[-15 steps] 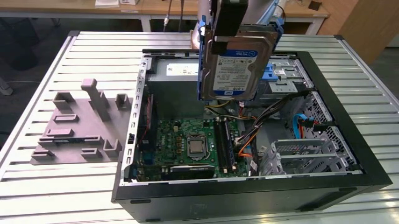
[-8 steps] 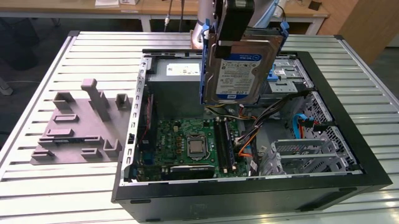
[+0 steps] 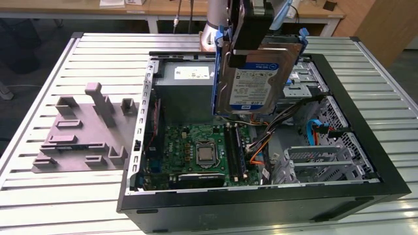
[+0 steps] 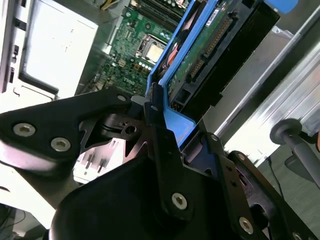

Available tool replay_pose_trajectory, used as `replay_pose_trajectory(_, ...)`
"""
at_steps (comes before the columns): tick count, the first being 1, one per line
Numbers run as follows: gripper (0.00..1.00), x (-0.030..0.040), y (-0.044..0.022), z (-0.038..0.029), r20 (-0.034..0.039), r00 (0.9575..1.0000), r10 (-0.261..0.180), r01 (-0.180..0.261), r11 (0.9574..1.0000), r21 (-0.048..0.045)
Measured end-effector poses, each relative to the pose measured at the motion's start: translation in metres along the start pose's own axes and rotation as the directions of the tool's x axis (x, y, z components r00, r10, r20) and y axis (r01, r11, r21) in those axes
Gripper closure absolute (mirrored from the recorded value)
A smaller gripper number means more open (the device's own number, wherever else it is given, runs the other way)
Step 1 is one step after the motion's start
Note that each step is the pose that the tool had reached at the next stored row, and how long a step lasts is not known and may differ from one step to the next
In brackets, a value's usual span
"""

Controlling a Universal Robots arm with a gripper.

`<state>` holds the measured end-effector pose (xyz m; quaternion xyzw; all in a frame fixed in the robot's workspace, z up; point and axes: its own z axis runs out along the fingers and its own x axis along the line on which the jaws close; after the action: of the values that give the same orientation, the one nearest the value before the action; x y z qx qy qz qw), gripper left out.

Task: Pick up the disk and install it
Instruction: 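Insert the disk into the insertion slot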

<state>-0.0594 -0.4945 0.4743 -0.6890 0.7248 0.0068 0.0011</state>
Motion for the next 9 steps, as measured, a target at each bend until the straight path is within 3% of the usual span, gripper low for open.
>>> replay_pose_trajectory(4, 0.64, 0.0132, -0.0007, 0.0003, -0.0002, 1.0, 0.0, 0.0, 1.0, 0.0)
replay_pose_trajectory(9, 0.64, 0.0168, -0.0066, 0.0007, -0.0006, 1.0, 0.0, 0.0, 1.0, 0.0001)
